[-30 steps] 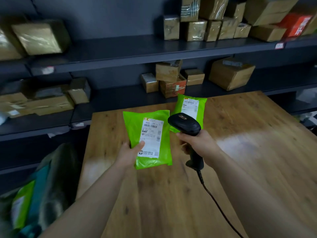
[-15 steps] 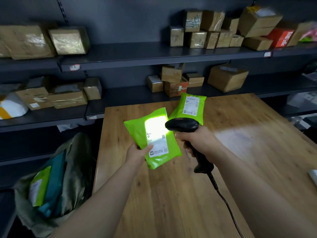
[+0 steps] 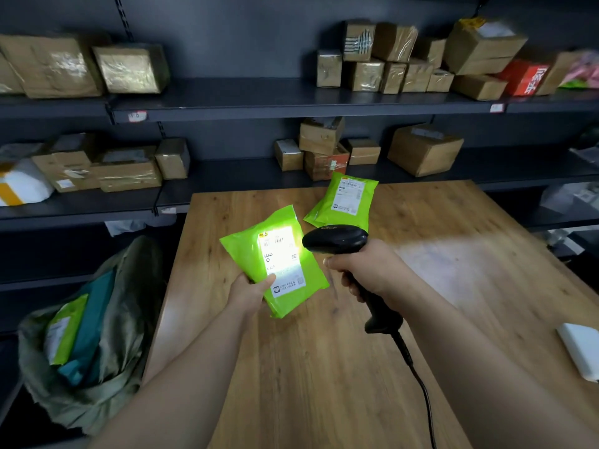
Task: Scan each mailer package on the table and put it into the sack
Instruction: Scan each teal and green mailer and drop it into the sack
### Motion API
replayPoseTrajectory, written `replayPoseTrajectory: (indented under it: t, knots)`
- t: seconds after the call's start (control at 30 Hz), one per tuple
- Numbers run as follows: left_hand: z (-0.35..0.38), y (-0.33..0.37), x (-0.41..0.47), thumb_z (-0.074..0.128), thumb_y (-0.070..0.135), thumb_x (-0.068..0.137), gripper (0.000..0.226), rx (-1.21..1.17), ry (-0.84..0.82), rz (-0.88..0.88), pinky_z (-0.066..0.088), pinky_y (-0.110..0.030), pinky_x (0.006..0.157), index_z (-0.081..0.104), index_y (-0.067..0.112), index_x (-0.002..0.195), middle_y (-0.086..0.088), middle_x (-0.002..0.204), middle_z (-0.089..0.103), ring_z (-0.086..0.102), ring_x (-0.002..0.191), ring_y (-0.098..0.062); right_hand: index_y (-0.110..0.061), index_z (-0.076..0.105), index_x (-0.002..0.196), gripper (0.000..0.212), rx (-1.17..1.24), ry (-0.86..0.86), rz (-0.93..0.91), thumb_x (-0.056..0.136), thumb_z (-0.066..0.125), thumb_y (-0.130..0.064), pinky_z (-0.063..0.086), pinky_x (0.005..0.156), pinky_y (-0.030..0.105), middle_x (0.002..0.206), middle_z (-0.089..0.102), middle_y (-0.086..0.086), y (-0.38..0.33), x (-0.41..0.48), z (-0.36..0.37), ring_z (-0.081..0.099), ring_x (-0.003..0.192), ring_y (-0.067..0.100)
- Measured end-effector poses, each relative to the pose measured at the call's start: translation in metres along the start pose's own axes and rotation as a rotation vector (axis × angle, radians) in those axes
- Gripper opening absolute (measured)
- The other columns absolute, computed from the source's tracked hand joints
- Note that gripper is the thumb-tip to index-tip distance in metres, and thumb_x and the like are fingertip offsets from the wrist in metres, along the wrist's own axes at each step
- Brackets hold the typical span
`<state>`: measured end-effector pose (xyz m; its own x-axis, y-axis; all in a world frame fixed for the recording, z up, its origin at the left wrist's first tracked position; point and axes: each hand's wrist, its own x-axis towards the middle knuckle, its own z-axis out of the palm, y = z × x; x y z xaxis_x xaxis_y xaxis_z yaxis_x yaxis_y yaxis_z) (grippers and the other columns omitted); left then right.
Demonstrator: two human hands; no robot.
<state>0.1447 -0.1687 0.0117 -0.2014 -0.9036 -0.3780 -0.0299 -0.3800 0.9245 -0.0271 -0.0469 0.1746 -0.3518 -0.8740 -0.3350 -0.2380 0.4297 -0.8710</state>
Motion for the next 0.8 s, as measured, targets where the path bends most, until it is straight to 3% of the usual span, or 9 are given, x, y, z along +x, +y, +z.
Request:
replayPoseTrajectory:
  t: [0.2, 0.37, 0.5, 0.67, 0.8]
  knots:
    - [0.01, -0.007, -0.003, 0.063, 0.006, 0.09, 0.033, -0.057, 0.007, -0.008, 0.056, -0.046, 0.08, 0.055, 0.008, 0.123, -0.011, 0.113, 0.067, 0.067, 0.097, -0.032, -0.014, 0.061, 0.073, 0.016, -0.014, -0.023, -0.004, 0.082, 0.073, -0.019, 0.039, 0.044, 0.024, 0.057, 0.056, 0.006, 0.008, -0.004, -0.009, 0.044, 0.041, 0.017]
    - [0.015, -0.01, -0.005, 0.062, 0.007, 0.091, 0.035, -0.061, 0.007, -0.02, 0.054, -0.055, 0.085, 0.054, 0.008, 0.126, -0.013, 0.117, 0.067, 0.067, 0.1, -0.033, -0.012, 0.06, 0.073, 0.018, -0.013, -0.048, -0.002, 0.083, 0.073, -0.019, 0.039, 0.044, 0.025, 0.058, 0.054, 0.006, 0.006, -0.005, -0.014, 0.044, 0.041, 0.017]
    - [0.017, -0.009, -0.005, 0.06, 0.005, 0.092, 0.033, -0.126, 0.021, -0.027, 0.056, -0.046, 0.081, 0.054, 0.009, 0.124, -0.009, 0.117, 0.066, 0.066, 0.1, -0.032, -0.01, 0.059, 0.074, 0.017, 0.014, -0.057, 0.008, 0.083, 0.072, -0.017, 0.037, 0.045, 0.024, 0.06, 0.052, 0.008, 0.005, -0.005, -0.017, 0.042, 0.043, 0.018]
    - [0.018, -0.006, -0.006, 0.059, 0.005, 0.093, 0.036, -0.138, 0.028, -0.035, 0.053, -0.049, 0.087, 0.053, 0.007, 0.128, -0.012, 0.122, 0.065, 0.065, 0.104, -0.033, -0.008, 0.06, 0.077, 0.016, 0.013, -0.054, -0.015, 0.083, 0.071, -0.017, 0.038, 0.044, 0.024, 0.061, 0.054, 0.009, 0.006, -0.004, -0.022, 0.043, 0.042, 0.017]
    - [0.014, -0.002, -0.014, 0.06, 0.005, 0.093, 0.034, -0.14, 0.023, 0.0, 0.056, -0.042, 0.078, 0.055, 0.008, 0.126, -0.012, 0.12, 0.066, 0.067, 0.101, -0.03, -0.01, 0.064, 0.081, 0.011, 0.076, -0.046, -0.08, 0.085, 0.071, -0.018, 0.04, 0.047, 0.026, 0.067, 0.062, 0.01, 0.006, 0.005, -0.019, 0.047, 0.043, 0.018]
